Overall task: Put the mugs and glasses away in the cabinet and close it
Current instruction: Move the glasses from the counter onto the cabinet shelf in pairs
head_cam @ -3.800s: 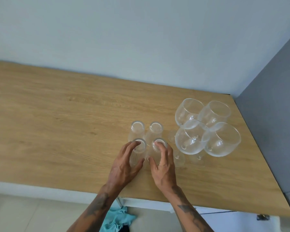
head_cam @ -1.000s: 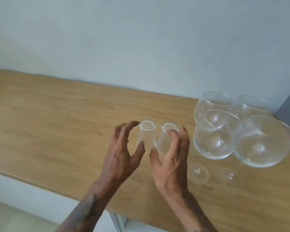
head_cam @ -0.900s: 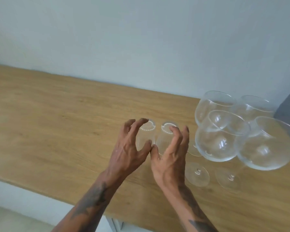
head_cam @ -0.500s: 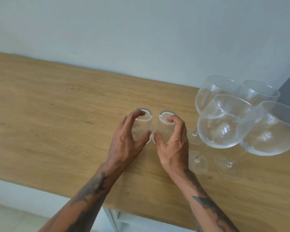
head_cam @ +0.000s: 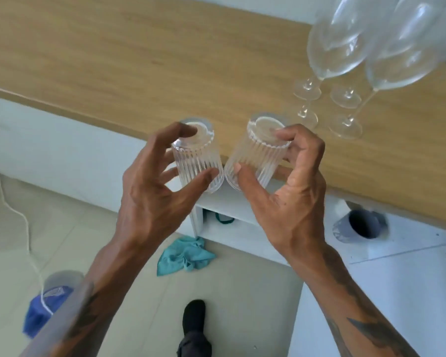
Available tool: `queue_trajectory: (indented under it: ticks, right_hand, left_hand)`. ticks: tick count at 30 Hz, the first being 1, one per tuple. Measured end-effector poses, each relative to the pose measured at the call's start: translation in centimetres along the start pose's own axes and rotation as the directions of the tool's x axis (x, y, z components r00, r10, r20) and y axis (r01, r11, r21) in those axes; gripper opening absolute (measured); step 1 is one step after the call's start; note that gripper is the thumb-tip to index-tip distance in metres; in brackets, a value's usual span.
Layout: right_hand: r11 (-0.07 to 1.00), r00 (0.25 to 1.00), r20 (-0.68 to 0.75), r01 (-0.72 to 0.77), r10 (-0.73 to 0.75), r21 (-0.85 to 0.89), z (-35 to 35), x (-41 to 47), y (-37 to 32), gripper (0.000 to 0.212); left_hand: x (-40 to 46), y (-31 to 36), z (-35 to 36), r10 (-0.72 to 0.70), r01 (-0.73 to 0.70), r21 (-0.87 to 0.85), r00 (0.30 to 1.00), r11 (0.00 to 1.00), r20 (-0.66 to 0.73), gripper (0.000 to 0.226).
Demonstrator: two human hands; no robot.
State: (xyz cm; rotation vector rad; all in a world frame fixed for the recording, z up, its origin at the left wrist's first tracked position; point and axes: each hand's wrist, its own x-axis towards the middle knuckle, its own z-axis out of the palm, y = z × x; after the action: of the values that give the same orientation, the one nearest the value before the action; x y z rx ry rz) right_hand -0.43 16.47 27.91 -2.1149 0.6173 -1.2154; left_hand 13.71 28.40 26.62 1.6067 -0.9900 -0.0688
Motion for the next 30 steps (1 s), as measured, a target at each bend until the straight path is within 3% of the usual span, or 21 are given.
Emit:
queue_trajectory:
  ticks: [9, 20, 30]
  right_hand:
    - [0.958, 0.949, 0.15, -0.259, 0.276, -0.123, 0.3, -10.4, 8.9, 0.058]
    - [0.918, 0.949, 0.039, -0.293, 0.314, -0.268, 8.3, -9.2, 26.4, 0.052]
    - [0.895, 0.932, 0.028, -0.338, 0.361, -0.292, 11.2, -7.5, 31.4, 0.051]
  left_hand:
    - [-9.4, -7.8, 6.6, -0.178, 0.173, 0.066, 0.98, 0.983, 0.086, 0.054]
    - [-5.2, -23.1, 18.0, -0.134, 0.092, 0.196, 0.968, 0.976, 0.214, 0.051]
    - [-1.4, -26.5, 22.4, -0.178, 0.12, 0.25, 0.959, 0.961, 0.222, 0.056]
